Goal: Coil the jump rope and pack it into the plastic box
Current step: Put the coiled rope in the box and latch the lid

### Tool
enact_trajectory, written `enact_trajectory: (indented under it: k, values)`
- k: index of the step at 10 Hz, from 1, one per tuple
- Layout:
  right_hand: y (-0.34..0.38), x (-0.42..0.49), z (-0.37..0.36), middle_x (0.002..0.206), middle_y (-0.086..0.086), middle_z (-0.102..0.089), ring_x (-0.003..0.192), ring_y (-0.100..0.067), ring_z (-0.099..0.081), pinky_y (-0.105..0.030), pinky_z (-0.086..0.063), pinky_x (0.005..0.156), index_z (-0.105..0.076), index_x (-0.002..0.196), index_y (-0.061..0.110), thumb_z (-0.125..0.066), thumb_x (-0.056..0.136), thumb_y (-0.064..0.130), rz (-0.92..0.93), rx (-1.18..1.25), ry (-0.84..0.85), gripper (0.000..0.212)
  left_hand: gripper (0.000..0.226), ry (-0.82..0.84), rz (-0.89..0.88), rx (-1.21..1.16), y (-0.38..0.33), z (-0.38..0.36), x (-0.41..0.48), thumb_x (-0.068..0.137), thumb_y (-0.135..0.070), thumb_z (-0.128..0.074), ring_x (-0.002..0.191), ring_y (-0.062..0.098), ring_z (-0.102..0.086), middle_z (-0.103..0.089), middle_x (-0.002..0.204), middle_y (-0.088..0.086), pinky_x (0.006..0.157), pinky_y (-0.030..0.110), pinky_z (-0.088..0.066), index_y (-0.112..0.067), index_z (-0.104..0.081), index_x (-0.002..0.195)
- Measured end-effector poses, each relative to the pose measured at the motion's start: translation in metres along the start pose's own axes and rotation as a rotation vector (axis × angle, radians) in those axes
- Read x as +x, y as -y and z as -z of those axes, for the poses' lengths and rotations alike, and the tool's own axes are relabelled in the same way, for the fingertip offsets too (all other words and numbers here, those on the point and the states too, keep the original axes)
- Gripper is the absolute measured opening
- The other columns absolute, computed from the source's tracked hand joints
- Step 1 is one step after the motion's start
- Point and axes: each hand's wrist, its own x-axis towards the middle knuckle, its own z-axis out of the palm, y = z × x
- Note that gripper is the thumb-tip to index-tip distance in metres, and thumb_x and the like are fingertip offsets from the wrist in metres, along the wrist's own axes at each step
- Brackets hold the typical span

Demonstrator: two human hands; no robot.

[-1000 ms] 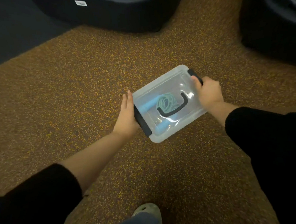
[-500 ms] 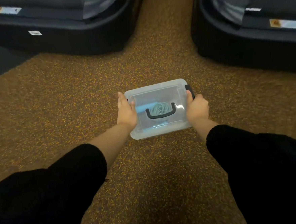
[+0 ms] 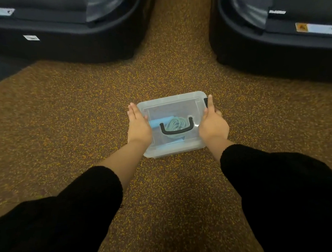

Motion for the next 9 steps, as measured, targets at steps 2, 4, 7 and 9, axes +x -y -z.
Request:
enact_trajectory:
  k: [2,4,7,9]
  values:
    - [-0.001,0.004,0.001,0.146,-0.012,-0.038,0.093,-0.026,-0.063,-0.034,-0.046,0.067,0.002,0.147,0.041,-0.021,0.101,0.033,0.013,-0.021,0.017,0.052,0.057,0.015,0.011,0.064,-0.005,0.003,-0.003,0.103,-0.018,-0.021,0.148,0.026,-0.003,0.010,0.160,0.010,0.115,0.035,-0.023,-0.003,0.011,0.148]
    - [-0.009,0.011,0.006,0.160,0.001,-0.005,0.136,-0.030,-0.031,-0.045,-0.038,0.102,-0.004,0.149,0.033,-0.027,0.100,0.025,0.174,-0.080,0.065,0.055,0.059,0.036,0.032,0.131,-0.003,0.009,0.000,0.102,-0.028,-0.019,0.145,0.029,-0.018,0.007,0.161,0.005,0.111,0.049,-0.032,-0.010,0.012,0.149]
    - [-0.010,0.017,0.030,0.160,-0.005,-0.003,0.146,-0.022,-0.002,-0.037,-0.009,0.118,-0.010,0.150,0.018,-0.024,0.100,0.020,0.456,-0.265,0.235,0.052,0.064,0.117,0.079,0.460,-0.034,0.015,0.003,0.097,-0.014,-0.025,0.147,0.030,0.010,0.013,0.160,0.010,0.120,0.046,-0.002,-0.007,0.013,0.149]
    - [0.021,0.014,0.098,0.159,-0.007,-0.007,0.146,-0.023,-0.002,-0.042,-0.006,0.119,-0.018,0.149,0.012,-0.018,0.101,0.028,0.404,-0.337,0.396,0.050,0.062,0.308,-0.098,0.588,-0.108,0.062,-0.014,0.101,-0.036,-0.022,0.147,0.030,0.007,0.003,0.161,0.007,0.119,0.050,-0.001,-0.015,0.009,0.150]
